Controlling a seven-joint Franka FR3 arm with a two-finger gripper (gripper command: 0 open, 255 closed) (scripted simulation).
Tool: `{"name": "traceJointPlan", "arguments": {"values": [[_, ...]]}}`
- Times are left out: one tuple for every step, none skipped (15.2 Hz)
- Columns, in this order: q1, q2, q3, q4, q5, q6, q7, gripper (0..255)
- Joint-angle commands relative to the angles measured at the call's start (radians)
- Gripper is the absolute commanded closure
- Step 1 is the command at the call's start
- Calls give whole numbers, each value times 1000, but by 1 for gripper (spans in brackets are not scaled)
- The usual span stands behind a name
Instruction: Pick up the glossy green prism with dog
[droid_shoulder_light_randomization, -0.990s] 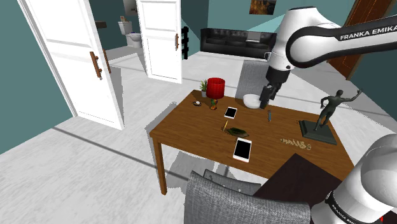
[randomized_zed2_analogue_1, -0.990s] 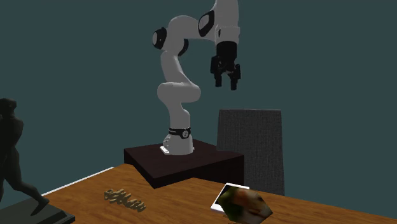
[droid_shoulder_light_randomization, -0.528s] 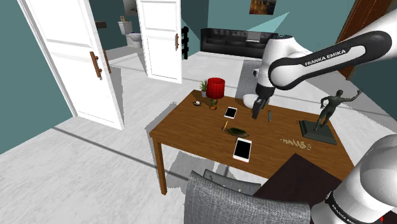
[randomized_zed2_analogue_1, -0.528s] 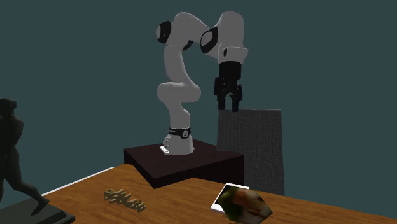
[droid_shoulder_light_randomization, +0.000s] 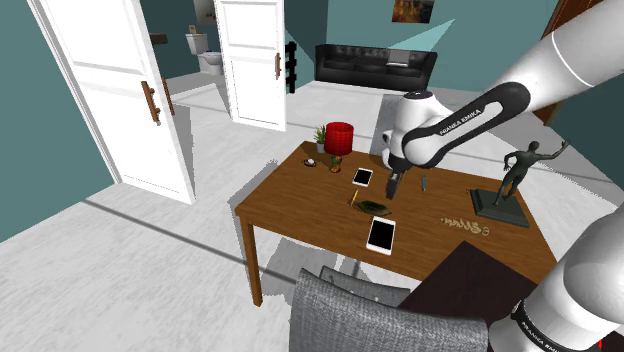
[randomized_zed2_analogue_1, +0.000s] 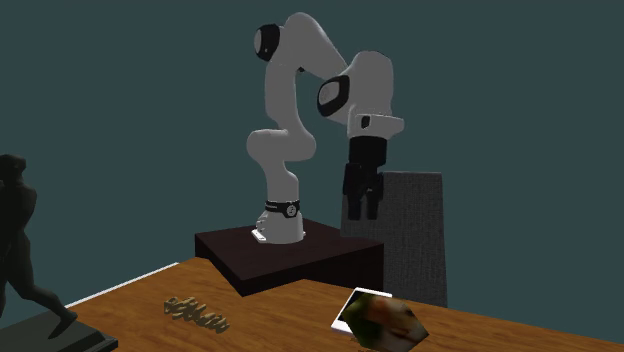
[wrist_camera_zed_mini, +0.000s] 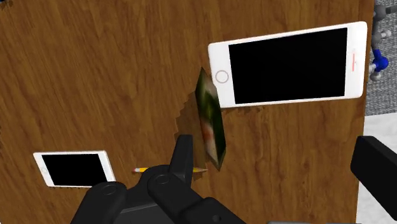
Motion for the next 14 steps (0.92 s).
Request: {"name": "traceJointPlan", "arguments": {"values": [[-8,83,-7,29,-30,58,-13,0],[-12,124,-10,45,-46,85,-18,0],[-15,165,-14,62,-62,111,-22,0],[-18,206,-18,81,-78,135,-25,0],[-20,247,-23,101,-94,157,-29,0],[-22,289,-28,122,-110,179,-32,0],[-23,330,-33,145,-125,199,-35,0],[-24,371,-39,170,-140,218,-38,0],[-24,401,-43,188,-150,231,-41,0],[-22,414,-46,190,-155,242,-35,0],[-20,427,-49,192,-159,254,-29,0],[-18,440,-52,194,-164,265,-23,0],[-16,454,-56,196,-169,276,-17,0],[-14,467,-59,199,-174,287,-11,0]]}}
